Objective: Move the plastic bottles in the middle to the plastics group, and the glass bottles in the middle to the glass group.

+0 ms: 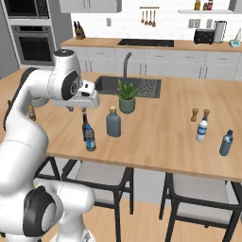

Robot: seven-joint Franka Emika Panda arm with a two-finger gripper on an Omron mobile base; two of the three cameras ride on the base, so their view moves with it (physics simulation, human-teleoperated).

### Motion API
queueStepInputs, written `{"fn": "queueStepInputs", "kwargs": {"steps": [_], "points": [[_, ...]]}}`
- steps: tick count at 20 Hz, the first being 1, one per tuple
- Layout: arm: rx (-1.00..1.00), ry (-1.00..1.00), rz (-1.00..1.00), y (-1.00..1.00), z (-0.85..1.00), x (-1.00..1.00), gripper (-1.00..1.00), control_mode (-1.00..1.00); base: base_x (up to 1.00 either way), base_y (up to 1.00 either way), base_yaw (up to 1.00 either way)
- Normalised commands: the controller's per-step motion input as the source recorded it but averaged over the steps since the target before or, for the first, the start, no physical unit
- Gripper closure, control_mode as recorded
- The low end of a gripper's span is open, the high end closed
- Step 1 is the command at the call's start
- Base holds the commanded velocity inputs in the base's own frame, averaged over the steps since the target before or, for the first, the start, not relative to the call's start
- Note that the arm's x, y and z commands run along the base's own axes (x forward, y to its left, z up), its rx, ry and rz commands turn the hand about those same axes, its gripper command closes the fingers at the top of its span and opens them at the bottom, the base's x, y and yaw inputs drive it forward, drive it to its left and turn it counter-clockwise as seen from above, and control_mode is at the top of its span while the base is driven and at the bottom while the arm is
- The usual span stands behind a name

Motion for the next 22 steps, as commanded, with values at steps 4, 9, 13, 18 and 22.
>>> {"fn": "queueStepInputs", "kwargs": {"steps": [4,9,13,18,22], "points": [[0.00,-0.01,-0.01,0.00,-0.09,0.00,-1.00,-1.00,0.00,0.00,0.00],[0.03,0.02,0.00,0.00,-0.50,0.05,-1.00,-1.00,0.00,0.00,0.00],[0.04,0.00,-0.01,0.00,-0.58,0.27,-1.00,-1.00,0.00,0.00,0.00],[-0.01,-0.04,-0.09,0.28,-0.28,0.52,-1.00,-1.00,0.00,0.00,0.00],[-0.04,0.00,-0.06,0.22,-0.10,0.37,-1.00,-1.00,0.00,0.00,0.00]]}}
